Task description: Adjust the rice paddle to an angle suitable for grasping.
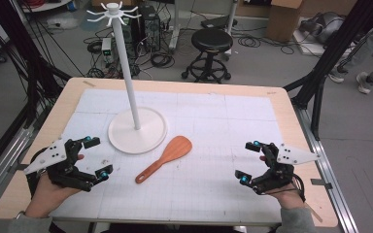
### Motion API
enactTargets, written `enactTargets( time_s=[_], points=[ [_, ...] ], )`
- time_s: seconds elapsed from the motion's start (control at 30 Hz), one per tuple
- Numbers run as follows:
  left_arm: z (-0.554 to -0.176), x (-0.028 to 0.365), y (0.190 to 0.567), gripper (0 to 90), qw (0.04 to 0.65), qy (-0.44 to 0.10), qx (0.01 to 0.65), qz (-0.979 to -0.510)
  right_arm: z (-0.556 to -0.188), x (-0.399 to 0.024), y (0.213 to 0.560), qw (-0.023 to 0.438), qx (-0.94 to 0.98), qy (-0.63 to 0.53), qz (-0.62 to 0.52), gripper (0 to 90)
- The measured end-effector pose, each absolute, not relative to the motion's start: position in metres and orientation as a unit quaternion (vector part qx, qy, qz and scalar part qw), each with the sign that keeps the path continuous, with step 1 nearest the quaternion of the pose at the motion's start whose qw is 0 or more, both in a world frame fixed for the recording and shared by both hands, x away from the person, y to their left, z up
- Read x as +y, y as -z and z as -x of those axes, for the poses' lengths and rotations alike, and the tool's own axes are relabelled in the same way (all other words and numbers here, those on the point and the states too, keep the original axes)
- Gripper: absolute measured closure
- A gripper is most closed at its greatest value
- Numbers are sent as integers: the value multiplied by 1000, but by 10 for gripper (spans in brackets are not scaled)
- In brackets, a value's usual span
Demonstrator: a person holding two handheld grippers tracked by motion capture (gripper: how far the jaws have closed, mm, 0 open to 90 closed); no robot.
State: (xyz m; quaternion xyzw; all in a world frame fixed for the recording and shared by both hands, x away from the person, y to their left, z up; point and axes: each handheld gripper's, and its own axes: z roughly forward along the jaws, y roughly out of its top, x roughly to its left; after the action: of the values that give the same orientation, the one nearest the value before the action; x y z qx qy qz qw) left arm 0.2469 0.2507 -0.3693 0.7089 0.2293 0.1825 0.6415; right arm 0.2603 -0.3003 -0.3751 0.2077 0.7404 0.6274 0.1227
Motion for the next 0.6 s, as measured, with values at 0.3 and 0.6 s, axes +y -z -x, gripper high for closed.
enactTargets(
  time_s=[0.3, 0.6],
  points=[
    [-246, 251, 370, 40, 634, -194, 220, -716, -262, -299, 379, 114, 746, -621, -211, 0],
    [-239, 248, 367, 303, 637, -207, 195, -716, -262, -298, 379, 115, 746, -623, -205, 0]
  ],
)
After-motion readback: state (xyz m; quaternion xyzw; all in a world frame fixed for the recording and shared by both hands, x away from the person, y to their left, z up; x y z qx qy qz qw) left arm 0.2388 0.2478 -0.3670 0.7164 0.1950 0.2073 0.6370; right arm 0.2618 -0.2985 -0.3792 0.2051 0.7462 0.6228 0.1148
